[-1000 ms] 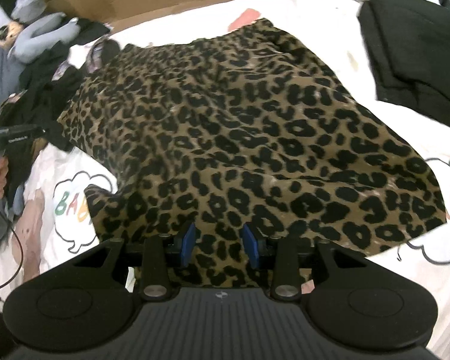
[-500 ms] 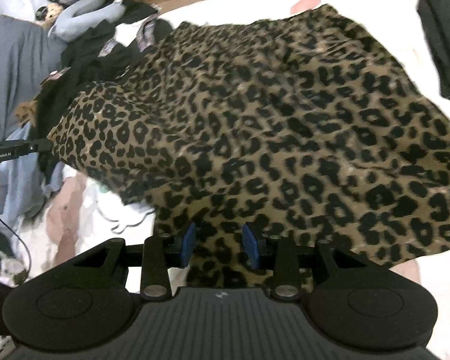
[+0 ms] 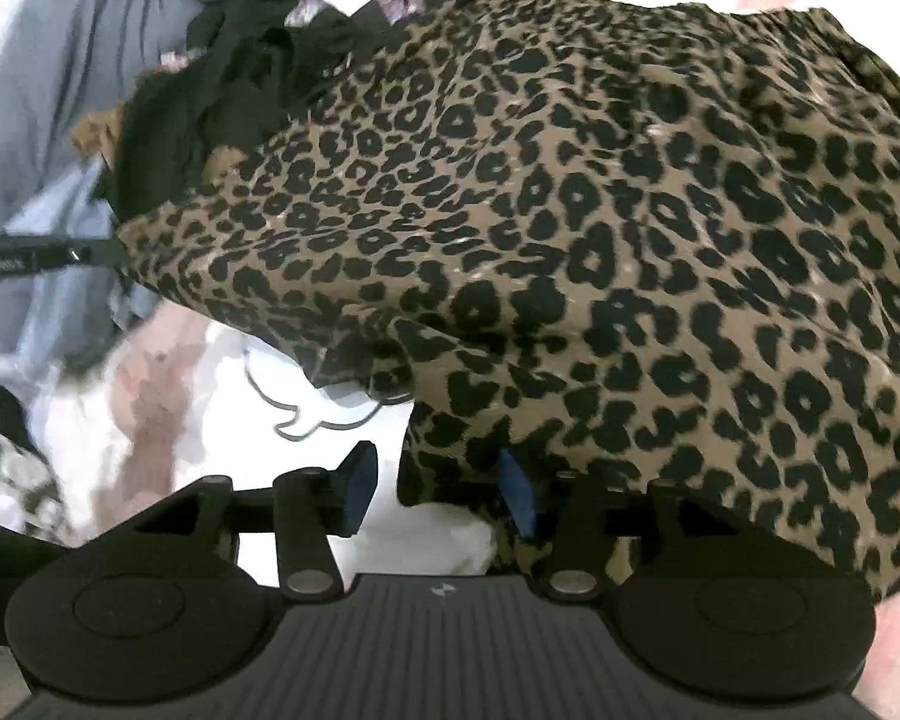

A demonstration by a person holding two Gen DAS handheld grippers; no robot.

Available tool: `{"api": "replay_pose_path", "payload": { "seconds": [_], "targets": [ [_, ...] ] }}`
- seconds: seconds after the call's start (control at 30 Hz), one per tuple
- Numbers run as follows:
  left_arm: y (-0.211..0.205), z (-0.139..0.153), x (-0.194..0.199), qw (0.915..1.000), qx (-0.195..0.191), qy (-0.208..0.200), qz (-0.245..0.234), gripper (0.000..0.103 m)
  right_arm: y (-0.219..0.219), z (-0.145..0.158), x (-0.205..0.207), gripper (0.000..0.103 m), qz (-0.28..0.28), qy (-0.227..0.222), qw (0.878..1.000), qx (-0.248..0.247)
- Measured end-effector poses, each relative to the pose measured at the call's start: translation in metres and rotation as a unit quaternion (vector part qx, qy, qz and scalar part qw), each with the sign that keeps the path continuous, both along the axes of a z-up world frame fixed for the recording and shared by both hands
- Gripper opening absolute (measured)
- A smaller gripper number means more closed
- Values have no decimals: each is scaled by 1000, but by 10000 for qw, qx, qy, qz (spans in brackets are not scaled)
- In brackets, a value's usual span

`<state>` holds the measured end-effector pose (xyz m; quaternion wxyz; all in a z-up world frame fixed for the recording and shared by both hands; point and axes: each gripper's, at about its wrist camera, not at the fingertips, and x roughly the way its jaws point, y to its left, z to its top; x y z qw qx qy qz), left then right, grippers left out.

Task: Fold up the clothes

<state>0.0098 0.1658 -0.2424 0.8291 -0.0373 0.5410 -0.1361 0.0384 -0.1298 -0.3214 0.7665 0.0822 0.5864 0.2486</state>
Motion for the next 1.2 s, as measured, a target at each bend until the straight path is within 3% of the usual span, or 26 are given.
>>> {"api": "replay_pose_path", "payload": {
  "seconds": [0.23,0.27,0.33,0.43,0.73,1.07,1.2],
  "targets": [
    [1,-8,-1,10000,36,48,10,4,28,-19,-2,49,61,-261,9971,-712],
    [1,-9,-2,10000,34,50,15,4,30,-21,-2,44,71,-271,9966,-774],
    [2,-9,-2,10000,37,54,16,4,26,-21,-2,17,121,-280,9964,-794],
    [6,-7,-3,10000,-1,28,88,4,15,-17,1,4,225,-296,9964,-757],
    [31,-2,2,9977,-313,66,595,4,-20,16,-10,2,911,-284,9943,-467],
    [33,-33,13,9974,318,203,609,4,-9,-9,-16,2,1225,-41,9912,-496],
    [43,-48,24,9960,466,242,719,4,-15,-2,-13,9,1176,47,9925,-324]
  ]
}}
